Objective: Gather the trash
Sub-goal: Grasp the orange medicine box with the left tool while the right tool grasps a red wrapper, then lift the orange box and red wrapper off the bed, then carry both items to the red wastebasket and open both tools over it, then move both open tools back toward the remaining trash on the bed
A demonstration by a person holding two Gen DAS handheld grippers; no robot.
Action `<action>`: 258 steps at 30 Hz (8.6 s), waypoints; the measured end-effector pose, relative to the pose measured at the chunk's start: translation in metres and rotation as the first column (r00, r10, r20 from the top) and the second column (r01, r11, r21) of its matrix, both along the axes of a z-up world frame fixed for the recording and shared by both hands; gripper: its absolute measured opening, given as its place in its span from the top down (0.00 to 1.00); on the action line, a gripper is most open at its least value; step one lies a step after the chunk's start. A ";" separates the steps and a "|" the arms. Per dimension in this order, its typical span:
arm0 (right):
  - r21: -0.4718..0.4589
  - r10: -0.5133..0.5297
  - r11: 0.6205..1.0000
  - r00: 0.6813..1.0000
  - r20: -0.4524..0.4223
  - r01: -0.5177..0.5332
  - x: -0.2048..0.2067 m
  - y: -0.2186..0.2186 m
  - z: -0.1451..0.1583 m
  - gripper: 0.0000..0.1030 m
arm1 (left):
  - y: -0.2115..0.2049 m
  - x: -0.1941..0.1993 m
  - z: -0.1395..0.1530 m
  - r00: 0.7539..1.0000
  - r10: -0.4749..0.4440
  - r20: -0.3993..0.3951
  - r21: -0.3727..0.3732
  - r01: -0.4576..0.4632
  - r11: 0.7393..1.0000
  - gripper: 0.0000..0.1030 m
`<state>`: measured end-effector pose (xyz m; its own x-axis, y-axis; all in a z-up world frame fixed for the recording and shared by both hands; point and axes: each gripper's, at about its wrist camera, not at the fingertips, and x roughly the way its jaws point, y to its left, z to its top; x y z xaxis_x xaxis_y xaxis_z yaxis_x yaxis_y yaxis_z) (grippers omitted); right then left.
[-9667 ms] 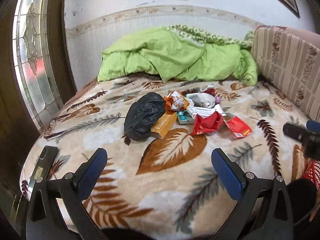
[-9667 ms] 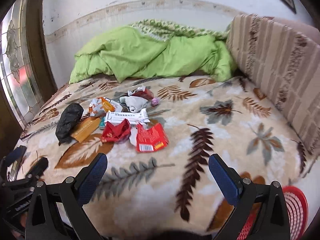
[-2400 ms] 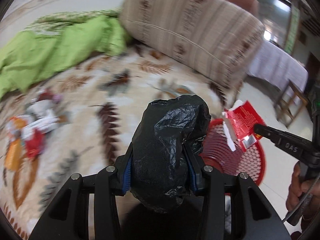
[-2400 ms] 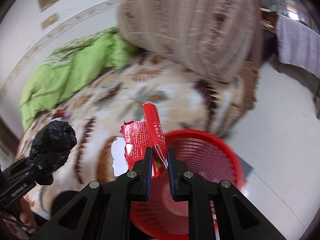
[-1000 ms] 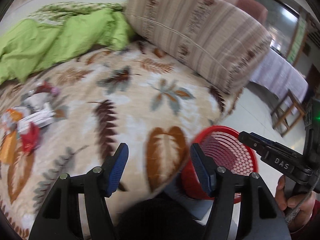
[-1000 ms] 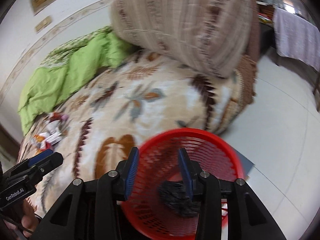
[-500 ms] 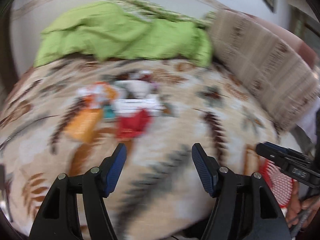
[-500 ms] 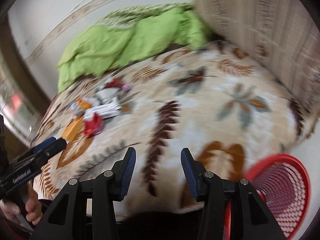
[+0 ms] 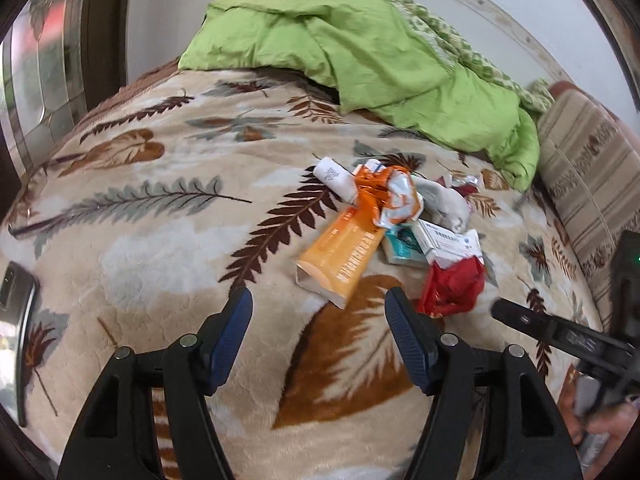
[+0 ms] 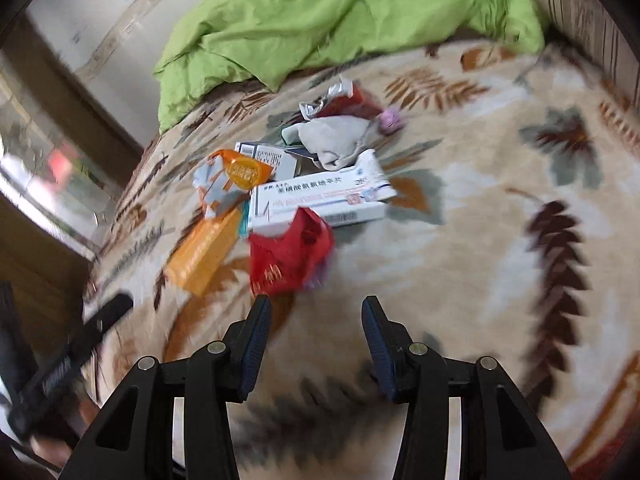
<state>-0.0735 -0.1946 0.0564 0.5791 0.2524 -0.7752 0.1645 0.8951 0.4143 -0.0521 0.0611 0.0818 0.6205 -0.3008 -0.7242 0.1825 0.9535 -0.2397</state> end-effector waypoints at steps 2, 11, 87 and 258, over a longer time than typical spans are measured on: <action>0.022 -0.031 0.999 0.999 -0.006 0.031 0.017 0.000 -0.011 0.52 | 0.000 0.005 -0.004 1.000 0.003 -0.007 -0.005 -0.003 1.000 0.34; 0.074 -0.033 0.997 0.999 -0.030 0.035 0.053 0.004 -0.040 0.67 | -0.011 0.021 -0.011 1.000 -0.011 -0.008 0.008 0.011 1.000 0.30; -0.160 -0.034 0.984 0.962 0.270 0.079 -0.043 0.006 0.029 0.79 | -0.076 -0.023 0.000 0.969 -0.061 0.240 0.274 -0.008 0.962 0.56; -0.094 -0.306 0.941 0.934 0.182 0.326 -0.217 -0.134 0.054 0.49 | -0.180 -0.103 0.040 0.897 -0.442 0.010 0.054 0.440 0.896 0.39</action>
<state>-0.2905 -0.3286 0.1107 0.7341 -0.0542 -0.6768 0.3868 0.8527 0.3512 -0.1549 -0.1192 0.1214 0.4478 -0.5113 -0.7335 0.5915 0.7846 -0.1858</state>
